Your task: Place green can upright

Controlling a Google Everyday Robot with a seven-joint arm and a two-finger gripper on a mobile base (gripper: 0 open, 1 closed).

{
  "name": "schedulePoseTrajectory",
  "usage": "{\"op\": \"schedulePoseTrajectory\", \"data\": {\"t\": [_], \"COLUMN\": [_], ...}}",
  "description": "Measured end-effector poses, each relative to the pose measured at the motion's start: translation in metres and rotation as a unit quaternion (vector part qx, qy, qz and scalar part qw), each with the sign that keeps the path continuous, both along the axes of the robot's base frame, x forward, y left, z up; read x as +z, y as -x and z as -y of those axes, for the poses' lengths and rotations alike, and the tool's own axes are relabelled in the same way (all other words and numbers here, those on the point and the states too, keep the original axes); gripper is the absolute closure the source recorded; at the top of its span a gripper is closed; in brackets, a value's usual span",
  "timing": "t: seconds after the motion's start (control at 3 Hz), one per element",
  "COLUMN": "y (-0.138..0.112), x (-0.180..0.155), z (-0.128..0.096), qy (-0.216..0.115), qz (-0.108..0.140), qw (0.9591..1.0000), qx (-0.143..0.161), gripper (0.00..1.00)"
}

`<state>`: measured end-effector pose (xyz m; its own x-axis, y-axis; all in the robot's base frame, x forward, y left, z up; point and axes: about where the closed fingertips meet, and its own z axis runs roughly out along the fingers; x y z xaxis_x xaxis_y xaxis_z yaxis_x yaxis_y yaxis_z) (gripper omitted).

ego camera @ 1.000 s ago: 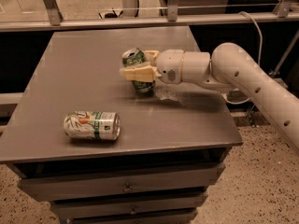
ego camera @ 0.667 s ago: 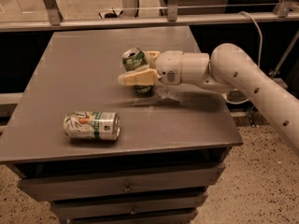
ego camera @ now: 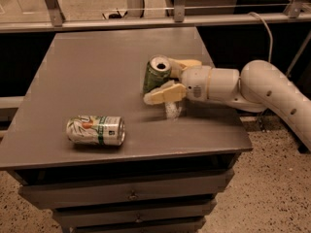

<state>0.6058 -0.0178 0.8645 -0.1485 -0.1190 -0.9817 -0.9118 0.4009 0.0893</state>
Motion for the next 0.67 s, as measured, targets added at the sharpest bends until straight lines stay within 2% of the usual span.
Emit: {"op": "schedulePoseTrajectory", "data": {"t": [0.67], "y": [0.006], "x": [-0.007], "z": [0.037], "qy": [0.019], "qz": [-0.007], "qw": [0.9993], "qx": [-0.032], "gripper": [0.0]}}
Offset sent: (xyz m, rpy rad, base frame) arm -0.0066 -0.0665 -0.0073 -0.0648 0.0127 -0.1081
